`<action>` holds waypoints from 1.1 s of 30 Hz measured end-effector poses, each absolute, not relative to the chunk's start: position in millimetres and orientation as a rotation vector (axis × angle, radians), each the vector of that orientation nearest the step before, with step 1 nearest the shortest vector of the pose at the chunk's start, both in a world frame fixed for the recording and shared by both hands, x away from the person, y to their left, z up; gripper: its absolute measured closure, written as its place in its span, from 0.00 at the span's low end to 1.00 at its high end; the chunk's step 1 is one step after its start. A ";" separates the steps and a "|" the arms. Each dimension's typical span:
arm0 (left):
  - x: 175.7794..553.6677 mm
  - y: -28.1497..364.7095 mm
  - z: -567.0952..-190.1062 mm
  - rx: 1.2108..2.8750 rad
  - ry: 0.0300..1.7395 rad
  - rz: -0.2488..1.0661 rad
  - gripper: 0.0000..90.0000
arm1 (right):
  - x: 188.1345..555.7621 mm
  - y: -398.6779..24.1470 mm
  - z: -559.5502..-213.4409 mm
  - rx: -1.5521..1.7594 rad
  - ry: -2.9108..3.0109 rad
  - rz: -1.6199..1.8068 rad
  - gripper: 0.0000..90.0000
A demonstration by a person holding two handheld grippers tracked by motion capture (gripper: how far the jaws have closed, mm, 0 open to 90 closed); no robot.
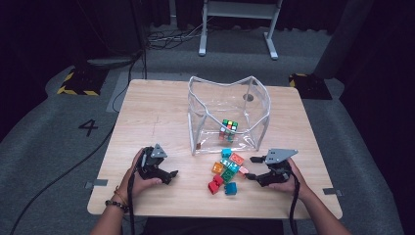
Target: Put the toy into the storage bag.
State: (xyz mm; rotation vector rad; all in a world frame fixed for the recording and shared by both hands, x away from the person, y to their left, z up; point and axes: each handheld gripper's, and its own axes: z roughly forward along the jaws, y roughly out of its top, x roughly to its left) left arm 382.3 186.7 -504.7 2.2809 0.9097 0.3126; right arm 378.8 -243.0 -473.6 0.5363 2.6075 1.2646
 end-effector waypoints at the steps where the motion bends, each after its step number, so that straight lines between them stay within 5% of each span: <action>1: 382.3 186.7 -504.8 2.280 0.910 0.313 0.00 | 378.6 -241.4 -474.6 0.528 2.612 1.256 0.37; 8: 382.3 186.7 -504.8 2.281 0.910 0.313 0.00 | 379.9 -228.6 -489.3 0.527 2.634 1.205 0.43; 17: 382.3 186.7 -504.7 2.281 0.910 0.312 0.00 | 382.5 -227.2 -499.0 0.518 2.616 1.191 0.73; 33: 382.3 186.7 -504.8 2.281 0.910 0.312 0.00 | 386.7 -256.2 -483.3 0.564 2.550 1.251 0.74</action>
